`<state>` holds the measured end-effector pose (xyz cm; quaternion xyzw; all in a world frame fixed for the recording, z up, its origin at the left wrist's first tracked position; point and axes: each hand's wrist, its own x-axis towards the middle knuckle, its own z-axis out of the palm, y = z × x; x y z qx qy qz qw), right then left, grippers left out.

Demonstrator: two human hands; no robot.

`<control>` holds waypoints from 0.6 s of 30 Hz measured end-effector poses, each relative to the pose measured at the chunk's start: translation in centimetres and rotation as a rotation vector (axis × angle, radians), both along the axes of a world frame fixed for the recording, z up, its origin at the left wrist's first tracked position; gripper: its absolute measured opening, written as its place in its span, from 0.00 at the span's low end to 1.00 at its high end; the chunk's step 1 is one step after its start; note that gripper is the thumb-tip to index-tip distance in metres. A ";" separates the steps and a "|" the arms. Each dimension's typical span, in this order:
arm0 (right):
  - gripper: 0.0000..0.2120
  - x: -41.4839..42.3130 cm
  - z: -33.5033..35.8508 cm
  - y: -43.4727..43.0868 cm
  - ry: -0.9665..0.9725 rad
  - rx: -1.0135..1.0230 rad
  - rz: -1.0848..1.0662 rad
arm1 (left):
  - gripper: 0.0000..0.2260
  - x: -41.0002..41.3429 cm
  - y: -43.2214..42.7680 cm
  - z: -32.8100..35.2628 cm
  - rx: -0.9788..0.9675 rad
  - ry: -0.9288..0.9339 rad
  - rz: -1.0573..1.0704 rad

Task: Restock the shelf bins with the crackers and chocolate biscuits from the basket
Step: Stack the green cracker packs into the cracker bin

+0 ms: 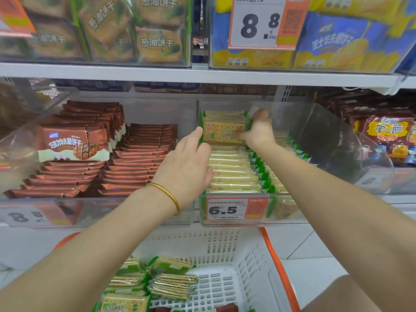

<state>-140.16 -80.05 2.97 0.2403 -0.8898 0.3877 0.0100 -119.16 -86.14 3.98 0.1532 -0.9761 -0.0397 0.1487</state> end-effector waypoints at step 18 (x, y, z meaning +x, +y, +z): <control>0.31 -1.2 -0.7 -0.6 -0.093 -0.031 -0.065 | 0.13 -0.1 0.1 -0.2 -0.041 -0.012 0.016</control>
